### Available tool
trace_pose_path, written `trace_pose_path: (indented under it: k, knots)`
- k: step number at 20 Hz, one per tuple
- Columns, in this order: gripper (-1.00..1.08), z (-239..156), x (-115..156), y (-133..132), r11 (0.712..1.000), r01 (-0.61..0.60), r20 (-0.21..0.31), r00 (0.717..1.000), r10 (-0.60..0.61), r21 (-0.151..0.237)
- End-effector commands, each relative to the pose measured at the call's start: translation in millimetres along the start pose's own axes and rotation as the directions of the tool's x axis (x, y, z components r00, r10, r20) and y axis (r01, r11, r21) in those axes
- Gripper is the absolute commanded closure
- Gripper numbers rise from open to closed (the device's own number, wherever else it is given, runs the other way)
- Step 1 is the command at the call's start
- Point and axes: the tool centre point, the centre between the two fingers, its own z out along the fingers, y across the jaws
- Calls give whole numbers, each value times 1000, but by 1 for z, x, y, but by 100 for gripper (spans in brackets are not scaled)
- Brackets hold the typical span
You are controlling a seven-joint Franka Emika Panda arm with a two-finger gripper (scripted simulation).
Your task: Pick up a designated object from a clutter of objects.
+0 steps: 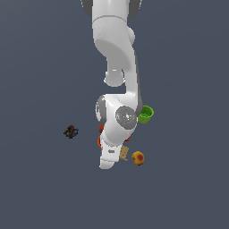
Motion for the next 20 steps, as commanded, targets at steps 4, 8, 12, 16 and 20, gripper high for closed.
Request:
trace_pose_path:
  k: [4, 8, 12, 16, 20]
  knots:
    - [108, 2, 0, 0, 1000, 1, 0, 1000, -1, -2]
    - [108, 2, 0, 0, 1000, 1, 0, 1000, -1, -2]
    - [108, 1, 1, 0, 1000, 2, -1, 1000, -2, -2]
    - [108, -8, 4, 0, 1000, 2, -1, 1000, -2, -2]
    - [108, -30, 9, -2, 1000, 3, -1, 1000, -3, -2]
